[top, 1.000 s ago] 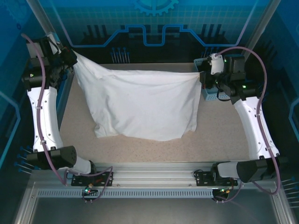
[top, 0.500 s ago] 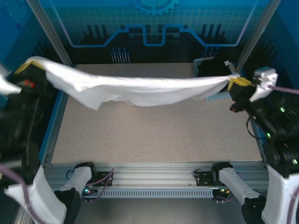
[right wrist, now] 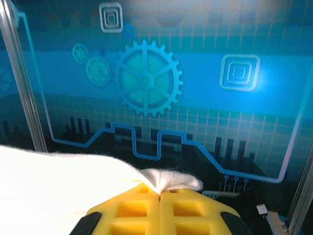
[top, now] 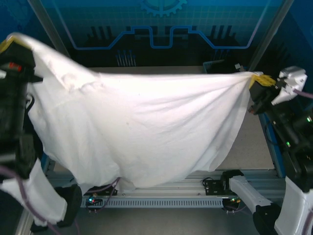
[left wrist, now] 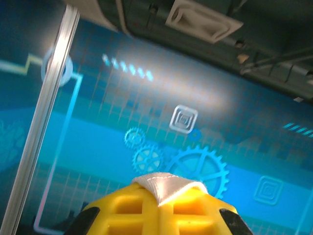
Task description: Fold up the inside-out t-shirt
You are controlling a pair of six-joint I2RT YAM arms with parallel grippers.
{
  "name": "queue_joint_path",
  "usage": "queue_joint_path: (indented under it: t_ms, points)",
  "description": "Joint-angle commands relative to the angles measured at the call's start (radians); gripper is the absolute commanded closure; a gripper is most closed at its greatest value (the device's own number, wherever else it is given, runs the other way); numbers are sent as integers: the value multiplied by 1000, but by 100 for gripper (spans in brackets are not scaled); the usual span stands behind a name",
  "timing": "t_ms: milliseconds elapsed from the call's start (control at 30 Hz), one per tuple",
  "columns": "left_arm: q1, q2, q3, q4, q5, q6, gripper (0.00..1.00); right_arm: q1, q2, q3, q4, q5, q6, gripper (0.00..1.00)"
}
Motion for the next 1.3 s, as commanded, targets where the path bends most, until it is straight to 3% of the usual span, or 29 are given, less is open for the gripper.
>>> queue_joint_path:
  t_ms: [0, 133, 267, 367, 433, 500, 600, 667, 767, 900, 1000, 1133, 1267]
  points:
    - [-4, 170, -94, 82, -17, 6, 100, -16, 124, -71, 110, 14, -18, 100]
    - [-47, 322, -228, 226, -43, 21, 100, -13, 300, -175, 300, -30, 7, 100]
    - [-78, 551, -228, 280, -56, 9, 99, 12, 561, -194, 472, -5, 19, 100]
    - [-86, 791, -92, 235, -64, -7, 96, 29, 820, -86, 540, 20, 34, 100]
    - [-88, 976, 107, 134, -59, -15, 93, 32, 1032, 92, 488, 15, 55, 98]
    - [-91, 1145, 345, -11, -61, -23, 83, 36, 1205, 281, 389, 5, 76, 90]
    - [-91, 1263, 514, -143, -41, -52, 50, 50, 1349, 447, 255, 1, 72, 70]
    - [-91, 1218, 427, -152, -38, -75, 38, 55, 1336, 418, 228, 20, 58, 64]
    - [-94, 1027, 87, -48, -13, -138, 29, 61, 1215, 235, 238, 32, 47, 59]
    - [-117, 658, -556, 324, 159, -324, 27, 71, 975, -152, 255, 73, 99, 50]
    - [-208, 436, -926, 590, 217, -423, 27, 74, 792, -461, 267, 96, 172, 49]
    - [-467, 279, -1183, 713, 154, -239, 27, 80, 595, -788, 285, 118, 257, 47]
    - [-725, 252, -1346, 859, 58, 38, 27, 76, 526, -957, 314, 96, 311, 47]
